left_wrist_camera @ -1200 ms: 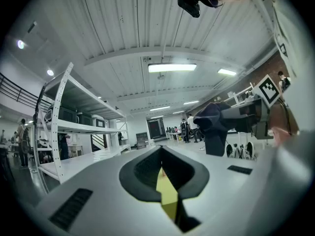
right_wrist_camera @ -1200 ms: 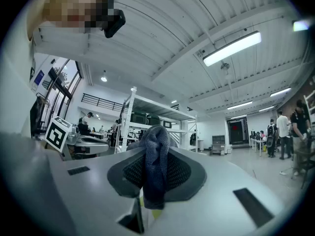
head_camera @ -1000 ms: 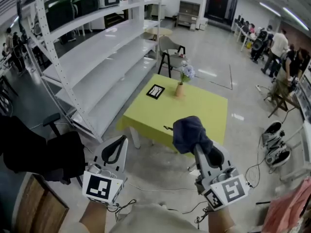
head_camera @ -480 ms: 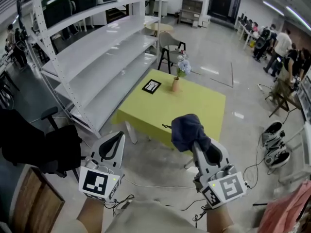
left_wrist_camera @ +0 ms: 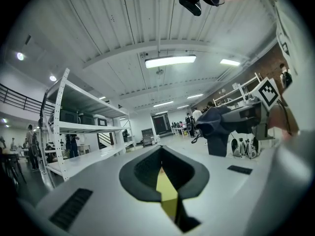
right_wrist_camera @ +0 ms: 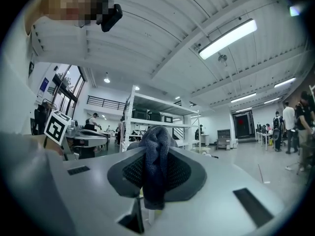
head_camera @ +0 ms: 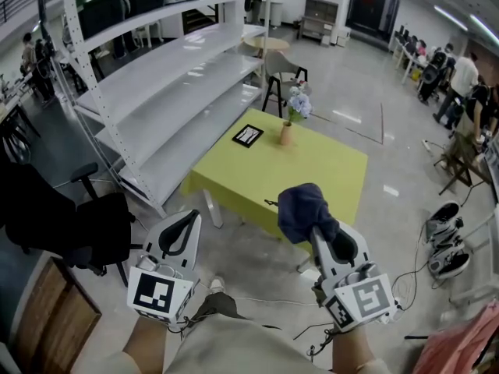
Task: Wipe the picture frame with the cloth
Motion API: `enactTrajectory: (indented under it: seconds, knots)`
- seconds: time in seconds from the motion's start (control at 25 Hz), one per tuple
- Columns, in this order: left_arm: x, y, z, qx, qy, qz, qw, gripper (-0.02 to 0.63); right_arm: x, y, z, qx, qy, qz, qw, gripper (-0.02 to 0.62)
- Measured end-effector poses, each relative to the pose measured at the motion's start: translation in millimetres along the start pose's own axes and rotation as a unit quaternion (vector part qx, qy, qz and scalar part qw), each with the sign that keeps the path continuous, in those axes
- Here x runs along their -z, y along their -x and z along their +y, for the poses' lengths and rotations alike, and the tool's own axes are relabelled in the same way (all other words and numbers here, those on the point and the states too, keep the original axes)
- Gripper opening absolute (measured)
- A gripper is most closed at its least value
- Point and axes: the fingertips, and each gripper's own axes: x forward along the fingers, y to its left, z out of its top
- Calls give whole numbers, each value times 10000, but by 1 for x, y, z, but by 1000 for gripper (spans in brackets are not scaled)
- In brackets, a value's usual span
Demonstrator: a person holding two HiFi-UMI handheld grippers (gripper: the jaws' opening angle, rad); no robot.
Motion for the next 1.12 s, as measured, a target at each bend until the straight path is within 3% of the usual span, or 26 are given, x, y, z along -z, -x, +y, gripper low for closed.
enactTrajectory:
  seconds: [0.52,1.12]
  knots:
    - [34,-44,5,101,-37,-119,9999,6,41,-35,-25,12,133,83,9999,64]
    - [65,-177,109,315,76,118,9994,6,61,-198,-72,139,8,403,9991,66]
